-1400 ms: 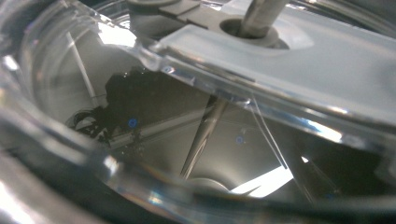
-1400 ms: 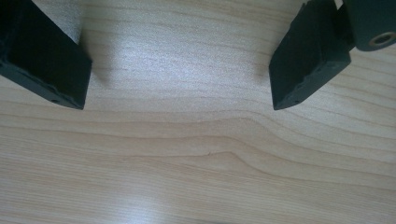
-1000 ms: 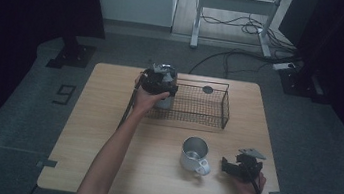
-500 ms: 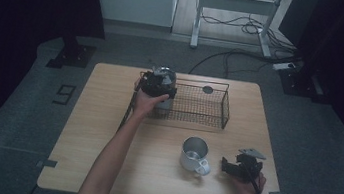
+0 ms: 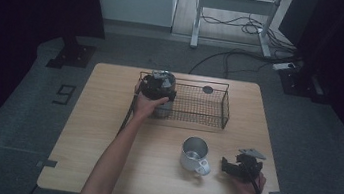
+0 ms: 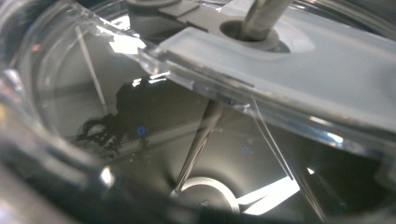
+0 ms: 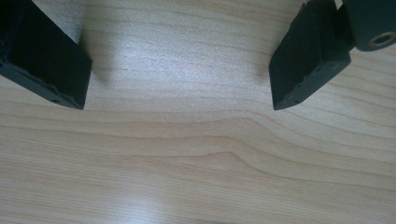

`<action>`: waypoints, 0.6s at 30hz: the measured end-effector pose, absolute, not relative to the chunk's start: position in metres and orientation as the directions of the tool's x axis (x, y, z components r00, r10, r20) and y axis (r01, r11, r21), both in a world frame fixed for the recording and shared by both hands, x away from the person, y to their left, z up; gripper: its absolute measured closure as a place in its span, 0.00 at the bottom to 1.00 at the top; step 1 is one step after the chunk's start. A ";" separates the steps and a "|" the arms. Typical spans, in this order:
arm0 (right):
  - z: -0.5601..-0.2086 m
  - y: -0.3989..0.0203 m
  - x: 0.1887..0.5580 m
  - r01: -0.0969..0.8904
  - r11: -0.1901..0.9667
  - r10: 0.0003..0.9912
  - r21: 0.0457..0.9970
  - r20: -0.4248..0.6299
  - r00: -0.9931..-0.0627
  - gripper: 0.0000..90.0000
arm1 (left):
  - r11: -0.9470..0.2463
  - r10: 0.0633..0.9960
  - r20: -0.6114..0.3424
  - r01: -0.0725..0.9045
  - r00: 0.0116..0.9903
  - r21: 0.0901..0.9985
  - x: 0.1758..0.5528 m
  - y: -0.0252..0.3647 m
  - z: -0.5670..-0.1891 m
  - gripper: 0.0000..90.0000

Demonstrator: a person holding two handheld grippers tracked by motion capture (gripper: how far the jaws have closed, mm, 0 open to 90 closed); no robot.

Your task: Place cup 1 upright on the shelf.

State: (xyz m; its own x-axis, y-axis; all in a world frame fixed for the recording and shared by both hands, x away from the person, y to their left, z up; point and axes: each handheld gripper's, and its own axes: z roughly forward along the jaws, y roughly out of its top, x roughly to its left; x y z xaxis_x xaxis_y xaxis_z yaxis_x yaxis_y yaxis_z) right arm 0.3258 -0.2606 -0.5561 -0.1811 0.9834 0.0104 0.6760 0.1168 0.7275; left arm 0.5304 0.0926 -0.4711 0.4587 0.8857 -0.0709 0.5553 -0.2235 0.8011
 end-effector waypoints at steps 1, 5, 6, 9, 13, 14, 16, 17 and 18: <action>-0.556 -0.261 0.326 0.676 0.117 0.983 0.727 0.011 -0.181 0.06 | -0.223 0.886 -0.071 0.555 0.459 0.801 0.530 0.093 -0.471 0.04; -0.556 -0.261 0.326 0.676 0.116 0.983 0.728 0.011 -0.181 0.06 | -0.228 0.884 -0.063 0.543 0.464 0.808 0.527 0.092 -0.473 0.04; -0.556 -0.261 0.326 0.676 0.117 0.983 0.728 0.011 -0.181 0.06 | -0.244 0.880 -0.051 0.541 0.472 0.805 0.525 0.093 -0.474 0.04; -0.556 -0.261 0.326 0.675 0.116 0.983 0.729 0.011 -0.181 0.07 | -0.249 0.879 -0.041 0.532 0.474 0.809 0.521 0.093 -0.476 0.04; -0.556 -0.261 0.325 0.674 0.115 0.984 0.729 0.011 -0.180 0.07 | -0.238 0.882 -0.050 0.535 0.468 0.811 0.521 0.094 -0.476 0.04; -0.556 -0.261 0.325 0.674 0.116 0.983 0.730 0.011 -0.181 0.07 | -0.238 0.882 -0.050 0.535 0.469 0.811 0.521 0.094 -0.476 0.04; -0.556 -0.261 0.325 0.673 0.116 0.983 0.730 0.010 -0.181 0.07 | -0.244 0.881 -0.046 0.536 0.471 0.808 0.520 0.094 -0.476 0.04; -0.556 -0.261 0.325 0.673 0.116 0.983 0.730 0.010 -0.181 0.07 | -0.243 0.881 -0.046 0.535 0.471 0.809 0.520 0.094 -0.476 0.04; -0.556 -0.261 0.325 0.673 0.116 0.983 0.730 0.010 -0.181 0.07 | -0.243 0.881 -0.046 0.535 0.471 0.809 0.520 0.094 -0.476 0.04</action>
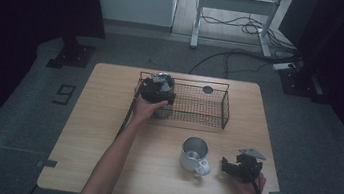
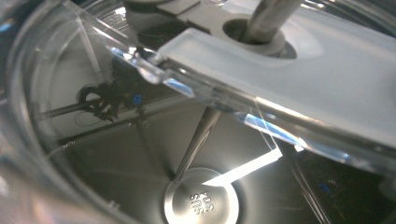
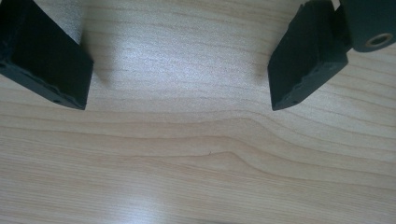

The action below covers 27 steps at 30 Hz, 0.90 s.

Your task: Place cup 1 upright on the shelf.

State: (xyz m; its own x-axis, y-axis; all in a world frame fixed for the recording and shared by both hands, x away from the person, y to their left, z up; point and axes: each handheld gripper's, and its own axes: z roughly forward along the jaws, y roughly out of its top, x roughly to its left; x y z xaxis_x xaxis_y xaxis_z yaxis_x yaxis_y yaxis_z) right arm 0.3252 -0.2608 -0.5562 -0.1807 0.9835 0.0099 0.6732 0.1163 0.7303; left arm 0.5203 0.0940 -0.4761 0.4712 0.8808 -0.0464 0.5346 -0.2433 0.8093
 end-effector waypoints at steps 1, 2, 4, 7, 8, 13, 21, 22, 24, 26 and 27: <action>-0.556 -0.261 0.325 0.674 0.115 0.984 0.730 0.011 -0.180 0.07 | -0.244 0.880 -0.045 0.531 0.473 0.812 0.520 0.094 -0.476 0.04; -0.556 -0.261 0.325 0.673 0.116 0.984 0.730 0.010 -0.180 0.07 | -0.243 0.880 -0.046 0.531 0.473 0.811 0.520 0.094 -0.476 0.04; -0.556 -0.261 0.325 0.673 0.116 0.984 0.730 0.011 -0.180 0.07 | -0.239 0.881 -0.050 0.534 0.470 0.811 0.520 0.095 -0.476 0.04; -0.556 -0.261 0.325 0.673 0.116 0.984 0.730 0.011 -0.180 0.07 | -0.238 0.882 -0.050 0.535 0.468 0.811 0.520 0.095 -0.476 0.03; -0.556 -0.261 0.325 0.673 0.115 0.984 0.730 0.011 -0.180 0.07 | -0.239 0.882 -0.049 0.535 0.468 0.810 0.520 0.095 -0.476 0.03; -0.556 -0.261 0.325 0.673 0.115 0.984 0.730 0.011 -0.180 0.07 | -0.241 0.884 -0.050 0.544 0.465 0.804 0.519 0.095 -0.475 0.02; -0.556 -0.261 0.325 0.673 0.113 0.984 0.731 0.011 -0.178 0.08 | -0.241 0.875 -0.046 0.516 0.483 0.822 0.516 0.100 -0.468 0.01; -0.556 -0.261 0.325 0.673 0.114 0.984 0.731 0.011 -0.178 0.08 | -0.239 0.875 -0.046 0.514 0.481 0.824 0.515 0.100 -0.467 0.01; -0.556 -0.261 0.325 0.673 0.112 0.984 0.731 0.012 -0.177 0.08 | -0.242 0.873 -0.042 0.508 0.486 0.827 0.513 0.101 -0.464 0.01; -0.556 -0.261 0.325 0.674 0.109 0.985 0.730 0.014 -0.174 0.08 | -0.233 0.868 -0.054 0.502 0.493 0.833 0.511 0.102 -0.461 0.01; -0.556 -0.261 0.325 0.674 0.110 0.985 0.731 0.012 -0.175 0.08 | -0.228 0.866 -0.061 0.499 0.497 0.836 0.510 0.103 -0.460 0.01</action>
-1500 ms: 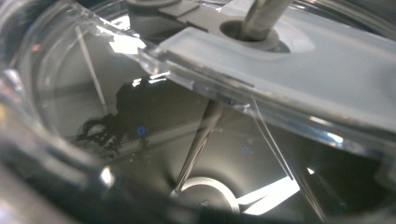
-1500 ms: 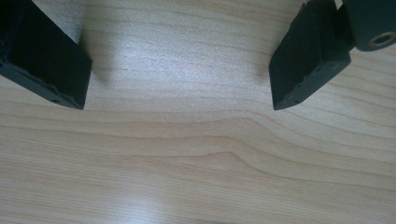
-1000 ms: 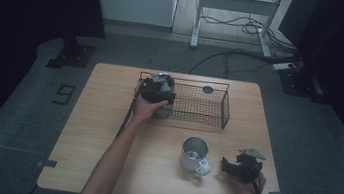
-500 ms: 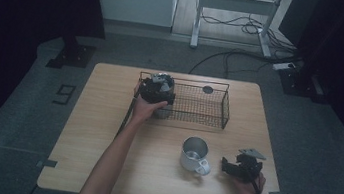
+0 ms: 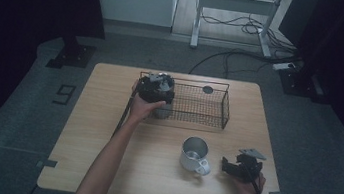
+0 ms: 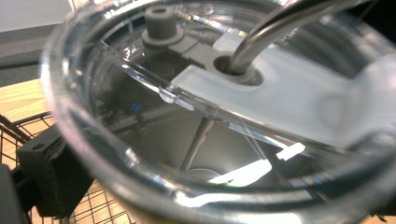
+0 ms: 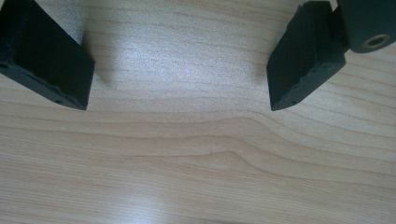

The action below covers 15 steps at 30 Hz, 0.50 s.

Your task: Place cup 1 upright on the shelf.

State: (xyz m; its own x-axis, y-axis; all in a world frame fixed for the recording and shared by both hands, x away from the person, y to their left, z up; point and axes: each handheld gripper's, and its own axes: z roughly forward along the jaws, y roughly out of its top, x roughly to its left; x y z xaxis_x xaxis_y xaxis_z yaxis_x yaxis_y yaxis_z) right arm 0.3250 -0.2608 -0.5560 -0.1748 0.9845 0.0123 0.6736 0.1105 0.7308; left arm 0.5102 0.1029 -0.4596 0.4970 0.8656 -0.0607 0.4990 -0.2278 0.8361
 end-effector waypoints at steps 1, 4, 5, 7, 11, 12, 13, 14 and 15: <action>-0.556 -0.261 0.325 0.673 0.110 0.985 0.731 0.012 -0.175 0.08 | -0.223 0.864 -0.066 0.498 0.498 0.838 0.509 0.104 -0.458 0.01; -0.556 -0.261 0.325 0.673 0.110 0.985 0.731 0.012 -0.174 0.08 | -0.225 0.862 -0.066 0.496 0.502 0.839 0.506 0.107 -0.453 0.01; -0.556 -0.261 0.325 0.673 0.110 0.985 0.731 0.012 -0.174 0.08 | -0.227 0.861 -0.063 0.494 0.504 0.839 0.504 0.108 -0.452 0.01; -0.556 -0.261 0.325 0.673 0.110 0.985 0.731 0.012 -0.174 0.08 | -0.230 0.859 -0.060 0.488 0.508 0.842 0.501 0.110 -0.450 0.01; -0.556 -0.261 0.325 0.673 0.110 0.985 0.731 0.012 -0.174 0.09 | -0.238 0.856 -0.051 0.480 0.515 0.845 0.494 0.116 -0.446 0.01; -0.556 -0.261 0.325 0.673 0.110 0.985 0.731 0.012 -0.174 0.09 | -0.238 0.856 -0.051 0.480 0.515 0.845 0.494 0.116 -0.446 0.01; -0.556 -0.261 0.325 0.673 0.110 0.985 0.731 0.011 -0.174 0.09 | -0.242 0.855 -0.046 0.477 0.516 0.845 0.492 0.117 -0.445 0.01; -0.556 -0.261 0.325 0.674 0.110 0.985 0.730 0.011 -0.173 0.09 | -0.238 0.858 -0.043 0.470 0.512 0.850 0.489 0.119 -0.443 0.01; -0.556 -0.261 0.325 0.673 0.109 0.985 0.731 0.012 -0.173 0.09 | -0.234 0.858 -0.045 0.467 0.512 0.853 0.487 0.120 -0.442 0.02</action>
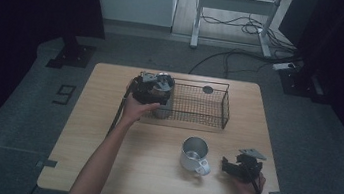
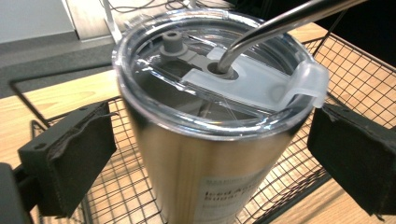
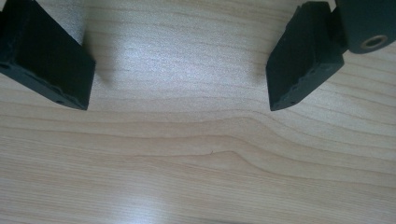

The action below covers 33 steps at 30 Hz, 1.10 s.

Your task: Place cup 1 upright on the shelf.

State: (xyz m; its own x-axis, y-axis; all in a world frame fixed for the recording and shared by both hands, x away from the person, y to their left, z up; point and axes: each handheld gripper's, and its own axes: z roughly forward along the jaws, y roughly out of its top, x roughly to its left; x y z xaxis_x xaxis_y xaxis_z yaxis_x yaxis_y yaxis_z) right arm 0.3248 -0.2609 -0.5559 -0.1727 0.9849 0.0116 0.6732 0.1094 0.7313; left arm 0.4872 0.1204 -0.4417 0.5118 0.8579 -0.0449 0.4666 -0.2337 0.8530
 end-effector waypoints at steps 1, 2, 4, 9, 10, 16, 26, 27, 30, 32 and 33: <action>-0.556 -0.261 0.325 0.673 0.109 0.985 0.731 0.012 -0.172 0.09 | -0.233 0.857 -0.047 0.467 0.514 0.853 0.486 0.121 -0.441 0.02; -0.556 -0.261 0.325 0.673 0.110 0.985 0.731 0.011 -0.172 0.09 | -0.236 0.856 -0.046 0.468 0.515 0.852 0.484 0.122 -0.440 0.02; -0.556 -0.261 0.325 0.673 0.110 0.985 0.731 0.011 -0.172 0.09 | -0.238 0.856 -0.043 0.466 0.516 0.852 0.482 0.122 -0.439 0.02; -0.556 -0.261 0.325 0.673 0.109 0.985 0.731 0.011 -0.171 0.09 | -0.240 0.851 -0.039 0.452 0.524 0.859 0.468 0.125 -0.438 0.02; -0.556 -0.261 0.325 0.673 0.108 0.985 0.731 0.011 -0.171 0.09 | -0.241 0.852 -0.036 0.452 0.523 0.859 0.466 0.126 -0.438 0.02; -0.556 -0.261 0.325 0.673 0.108 0.985 0.731 0.011 -0.170 0.09 | -0.254 0.848 -0.014 0.430 0.529 0.866 0.453 0.127 -0.437 0.02; -0.556 -0.261 0.325 0.674 0.109 0.985 0.731 0.010 -0.170 0.09 | -0.227 0.846 -0.049 0.442 0.531 0.868 0.424 0.137 -0.431 0.04; -0.556 -0.261 0.325 0.674 0.108 0.986 0.731 0.010 -0.169 0.09 | -0.233 0.843 -0.046 0.440 0.536 0.867 0.420 0.138 -0.431 0.04; -0.556 -0.261 0.325 0.674 0.106 0.986 0.731 0.012 -0.167 0.10 | -0.234 0.842 -0.042 0.435 0.537 0.870 0.409 0.142 -0.432 0.04; -0.556 -0.261 0.325 0.675 0.103 0.986 0.731 0.013 -0.165 0.10 | -0.235 0.844 -0.039 0.434 0.536 0.870 0.401 0.144 -0.434 0.05; -0.556 -0.261 0.325 0.674 0.104 0.986 0.731 0.013 -0.165 0.10 | -0.235 0.844 -0.039 0.434 0.536 0.870 0.401 0.144 -0.434 0.05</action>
